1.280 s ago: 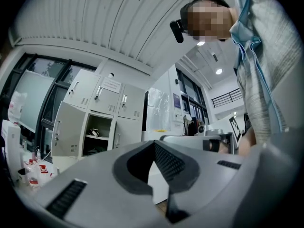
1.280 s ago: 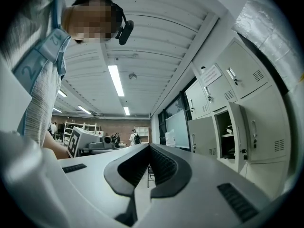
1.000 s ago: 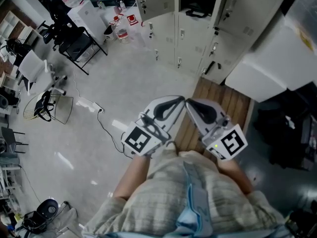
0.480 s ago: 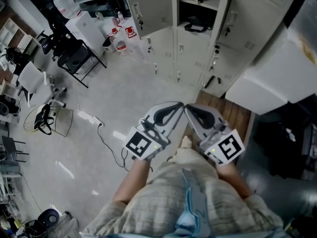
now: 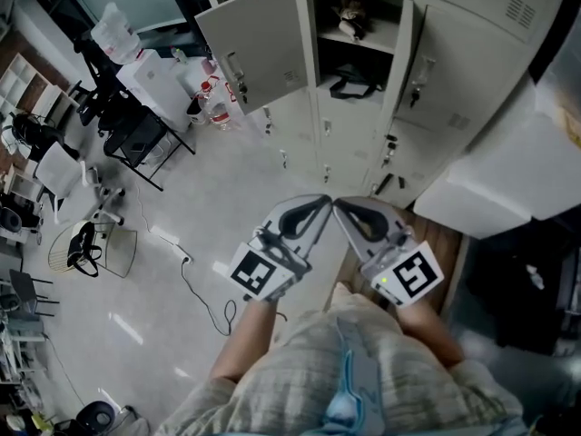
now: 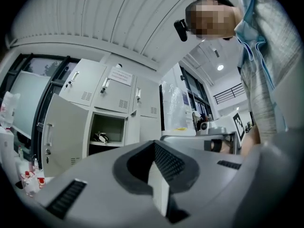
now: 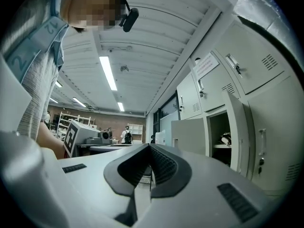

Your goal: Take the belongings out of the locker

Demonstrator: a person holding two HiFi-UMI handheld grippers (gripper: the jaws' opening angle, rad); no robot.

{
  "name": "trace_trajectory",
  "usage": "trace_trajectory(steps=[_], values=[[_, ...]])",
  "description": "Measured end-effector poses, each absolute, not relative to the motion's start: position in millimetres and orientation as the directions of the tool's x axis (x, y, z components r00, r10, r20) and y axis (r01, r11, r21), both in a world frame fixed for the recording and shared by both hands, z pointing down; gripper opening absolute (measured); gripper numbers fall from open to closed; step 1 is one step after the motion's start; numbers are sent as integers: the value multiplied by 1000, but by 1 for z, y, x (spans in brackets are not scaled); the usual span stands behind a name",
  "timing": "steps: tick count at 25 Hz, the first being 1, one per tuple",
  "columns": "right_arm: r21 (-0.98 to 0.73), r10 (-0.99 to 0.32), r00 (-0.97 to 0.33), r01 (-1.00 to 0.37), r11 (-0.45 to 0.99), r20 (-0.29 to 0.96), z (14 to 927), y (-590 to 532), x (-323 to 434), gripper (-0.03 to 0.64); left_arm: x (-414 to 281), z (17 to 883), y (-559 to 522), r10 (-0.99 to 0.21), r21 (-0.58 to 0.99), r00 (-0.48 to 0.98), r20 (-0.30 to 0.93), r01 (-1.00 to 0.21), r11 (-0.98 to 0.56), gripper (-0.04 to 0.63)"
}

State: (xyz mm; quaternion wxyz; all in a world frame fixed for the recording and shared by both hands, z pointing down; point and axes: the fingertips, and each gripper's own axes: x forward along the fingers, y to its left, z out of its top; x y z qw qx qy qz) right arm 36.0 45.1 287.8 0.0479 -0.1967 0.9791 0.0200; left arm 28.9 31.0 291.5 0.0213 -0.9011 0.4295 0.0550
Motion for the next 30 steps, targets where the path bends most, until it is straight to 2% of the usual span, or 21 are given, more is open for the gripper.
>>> trace_trajectory(steps=[10,14,19,23,30], values=[[32,-415,-907,-418,908,-71,299,-22,36,3,29,299,-36,-773,9,625,-113,-777,-629,2],[49,-463,-882,-468,883,-88,305,-59,27,3,18,307,-73,-773,2,621,-130,-779,-627,2],[54,-513,-850,-522,851,-121,319,-98,9,3,-2,327,-114,-758,-58,646,-94,-763,-643,2],[65,-570,-811,-581,811,-136,336,-136,-10,3,-18,330,-149,-717,-74,682,-146,-730,-680,2],[66,-653,-746,-664,745,-131,348,-178,-41,3,-57,341,-207,-713,-86,697,-75,-717,-692,2]])
